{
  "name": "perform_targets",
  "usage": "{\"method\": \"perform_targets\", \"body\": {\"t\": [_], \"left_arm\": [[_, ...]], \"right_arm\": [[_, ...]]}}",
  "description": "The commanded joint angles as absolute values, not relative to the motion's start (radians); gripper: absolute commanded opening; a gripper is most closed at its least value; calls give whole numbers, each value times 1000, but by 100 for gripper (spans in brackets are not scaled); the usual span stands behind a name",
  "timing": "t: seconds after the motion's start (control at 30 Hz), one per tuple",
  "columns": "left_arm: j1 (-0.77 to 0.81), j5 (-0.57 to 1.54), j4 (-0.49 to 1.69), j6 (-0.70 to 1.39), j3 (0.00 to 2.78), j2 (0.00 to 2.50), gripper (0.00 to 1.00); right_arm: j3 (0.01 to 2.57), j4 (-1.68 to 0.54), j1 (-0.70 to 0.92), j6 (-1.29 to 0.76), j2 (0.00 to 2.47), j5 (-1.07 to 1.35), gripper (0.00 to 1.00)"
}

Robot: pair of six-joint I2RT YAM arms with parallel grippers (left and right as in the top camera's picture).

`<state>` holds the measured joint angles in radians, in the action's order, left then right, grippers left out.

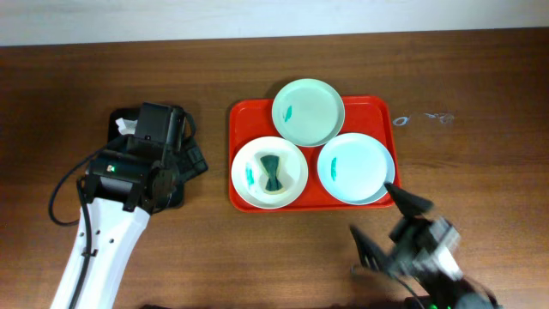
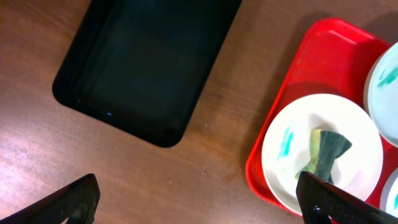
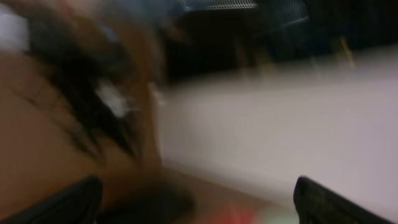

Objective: Clean dirty plates on tray and stack at the side

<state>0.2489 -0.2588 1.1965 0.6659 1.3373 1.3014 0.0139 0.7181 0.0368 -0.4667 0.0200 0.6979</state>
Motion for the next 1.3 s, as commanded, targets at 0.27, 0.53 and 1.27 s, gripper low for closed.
{"method": "perform_targets", "body": {"t": [0.27, 0.53, 1.27], "left_arm": [[246, -250, 1199, 651, 1336, 1291, 99], [246, -198, 1187, 651, 1336, 1291, 99], [246, -194, 1187, 651, 1335, 1296, 99]], "right_arm": [[815, -136, 32, -319, 183, 408, 98], [1371, -1127, 32, -153, 812, 635, 94], [1212, -666, 315, -158, 1773, 290, 54]]}}
